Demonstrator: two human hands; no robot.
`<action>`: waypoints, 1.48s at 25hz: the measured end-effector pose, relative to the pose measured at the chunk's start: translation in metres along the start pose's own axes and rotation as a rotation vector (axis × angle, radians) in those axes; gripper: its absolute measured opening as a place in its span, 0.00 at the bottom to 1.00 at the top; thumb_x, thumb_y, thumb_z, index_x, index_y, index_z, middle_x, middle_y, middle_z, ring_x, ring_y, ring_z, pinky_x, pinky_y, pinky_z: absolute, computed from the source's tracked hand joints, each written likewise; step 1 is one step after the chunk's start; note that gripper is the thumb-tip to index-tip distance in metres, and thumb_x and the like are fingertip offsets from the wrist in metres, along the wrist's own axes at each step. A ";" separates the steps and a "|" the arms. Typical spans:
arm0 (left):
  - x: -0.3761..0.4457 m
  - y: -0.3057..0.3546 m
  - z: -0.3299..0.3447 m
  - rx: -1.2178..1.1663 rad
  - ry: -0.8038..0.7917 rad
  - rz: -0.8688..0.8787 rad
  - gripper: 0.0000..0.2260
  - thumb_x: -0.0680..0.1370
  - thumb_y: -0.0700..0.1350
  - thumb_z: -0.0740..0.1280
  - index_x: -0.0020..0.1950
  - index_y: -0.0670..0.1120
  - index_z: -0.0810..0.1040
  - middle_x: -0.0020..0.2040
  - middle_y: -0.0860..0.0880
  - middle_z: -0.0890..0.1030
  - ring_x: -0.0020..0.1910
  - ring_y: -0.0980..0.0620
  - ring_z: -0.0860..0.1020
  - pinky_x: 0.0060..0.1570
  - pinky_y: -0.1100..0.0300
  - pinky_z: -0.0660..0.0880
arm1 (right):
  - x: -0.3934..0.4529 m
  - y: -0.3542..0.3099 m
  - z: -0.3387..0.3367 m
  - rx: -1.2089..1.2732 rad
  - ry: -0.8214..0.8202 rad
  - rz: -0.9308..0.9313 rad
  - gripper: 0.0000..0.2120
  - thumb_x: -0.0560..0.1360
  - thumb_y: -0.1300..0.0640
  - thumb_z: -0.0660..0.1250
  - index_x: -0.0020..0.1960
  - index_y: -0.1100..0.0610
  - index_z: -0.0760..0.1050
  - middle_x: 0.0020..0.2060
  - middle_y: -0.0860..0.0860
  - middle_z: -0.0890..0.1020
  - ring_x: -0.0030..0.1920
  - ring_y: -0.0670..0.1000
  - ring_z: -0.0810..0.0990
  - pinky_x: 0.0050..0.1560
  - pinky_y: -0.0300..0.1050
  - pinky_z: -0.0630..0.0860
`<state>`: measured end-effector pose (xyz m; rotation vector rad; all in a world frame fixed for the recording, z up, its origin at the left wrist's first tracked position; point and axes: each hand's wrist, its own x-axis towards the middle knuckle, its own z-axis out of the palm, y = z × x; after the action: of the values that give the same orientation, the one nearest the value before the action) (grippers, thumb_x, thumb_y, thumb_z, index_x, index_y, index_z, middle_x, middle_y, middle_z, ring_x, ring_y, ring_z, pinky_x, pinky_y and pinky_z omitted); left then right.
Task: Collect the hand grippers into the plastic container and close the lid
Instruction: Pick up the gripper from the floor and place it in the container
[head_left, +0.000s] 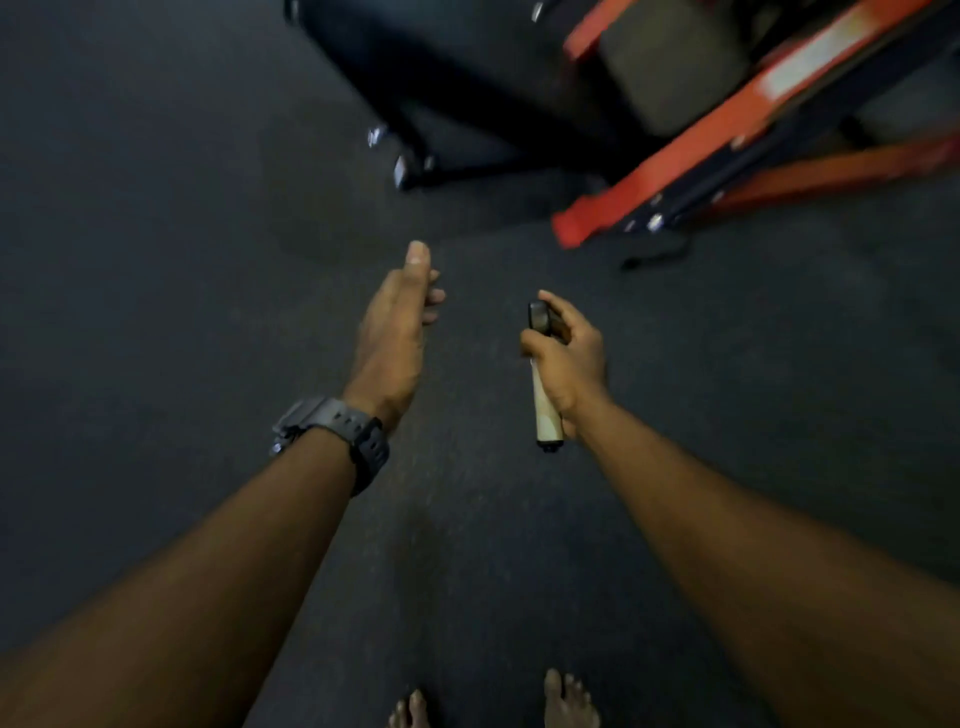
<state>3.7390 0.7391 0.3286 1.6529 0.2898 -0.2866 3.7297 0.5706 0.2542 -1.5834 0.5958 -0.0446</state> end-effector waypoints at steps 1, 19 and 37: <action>-0.013 0.062 0.010 0.009 -0.046 0.087 0.31 0.67 0.77 0.54 0.53 0.57 0.79 0.57 0.52 0.82 0.57 0.52 0.79 0.65 0.45 0.74 | -0.005 -0.065 -0.026 0.034 0.024 -0.056 0.28 0.68 0.66 0.69 0.67 0.51 0.77 0.56 0.48 0.83 0.52 0.44 0.81 0.48 0.37 0.78; -0.430 0.565 0.192 -0.187 -0.949 0.818 0.27 0.68 0.74 0.57 0.49 0.53 0.77 0.52 0.48 0.83 0.51 0.48 0.80 0.56 0.49 0.75 | -0.469 -0.580 -0.366 0.191 0.738 -0.774 0.30 0.64 0.65 0.67 0.63 0.45 0.80 0.45 0.52 0.83 0.37 0.53 0.78 0.38 0.48 0.79; -0.908 0.410 0.250 -0.230 -1.952 0.670 0.32 0.68 0.75 0.55 0.55 0.51 0.78 0.60 0.44 0.82 0.57 0.47 0.80 0.63 0.44 0.74 | -0.920 -0.402 -0.473 -0.031 1.802 -0.611 0.29 0.64 0.67 0.69 0.61 0.45 0.81 0.49 0.47 0.86 0.45 0.53 0.82 0.52 0.55 0.81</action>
<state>3.0309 0.4321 1.0067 0.5723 -1.5655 -1.0928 2.8980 0.4928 0.9846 -1.3352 1.3697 -2.0533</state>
